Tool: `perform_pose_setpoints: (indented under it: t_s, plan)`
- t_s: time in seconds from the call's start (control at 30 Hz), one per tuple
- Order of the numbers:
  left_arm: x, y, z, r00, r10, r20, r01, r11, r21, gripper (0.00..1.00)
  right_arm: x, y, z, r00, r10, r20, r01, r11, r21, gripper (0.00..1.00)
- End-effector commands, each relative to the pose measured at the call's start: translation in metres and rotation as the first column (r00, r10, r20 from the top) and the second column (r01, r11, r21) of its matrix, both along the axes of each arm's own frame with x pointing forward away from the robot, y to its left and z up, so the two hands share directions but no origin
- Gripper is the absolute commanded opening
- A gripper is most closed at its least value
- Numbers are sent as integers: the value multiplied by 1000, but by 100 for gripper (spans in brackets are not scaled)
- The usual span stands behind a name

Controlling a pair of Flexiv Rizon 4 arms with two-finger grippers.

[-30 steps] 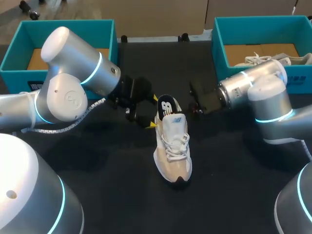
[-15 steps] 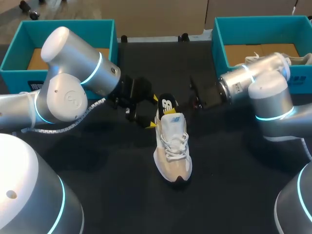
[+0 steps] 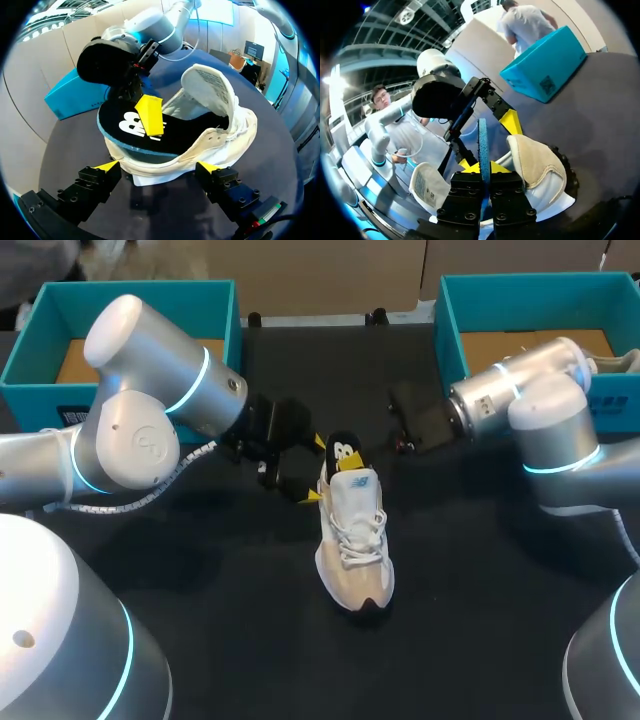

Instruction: Take the shoe out of the shoebox, open the shoe tongue, remove and reinsert the insole, then place the shoe into the shoebox

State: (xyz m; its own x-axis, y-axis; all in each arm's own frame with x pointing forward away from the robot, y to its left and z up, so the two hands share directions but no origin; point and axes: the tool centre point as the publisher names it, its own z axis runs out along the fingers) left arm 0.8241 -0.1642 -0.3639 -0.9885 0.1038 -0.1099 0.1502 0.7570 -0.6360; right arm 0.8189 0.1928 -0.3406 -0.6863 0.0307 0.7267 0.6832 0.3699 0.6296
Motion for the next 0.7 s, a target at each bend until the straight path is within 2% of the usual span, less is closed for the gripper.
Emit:
perform_pose_setpoints:
  t_s: [0.03,0.37,0.7]
  plan:
    - [0,-1,0,1000,1,1,-1,1000,4,100,-2,2,-3,999,9,-36,-10,1000,-15,0]
    - [0,-1,0,1000,1,1,-1,1000,4,100,-27,-1,-14,994,-6,-107,1,999,-54,0]
    - [0,-1,0,1000,1,1,-1,1000,4,100,-39,-1,-24,987,-5,-158,-10,996,-92,0]
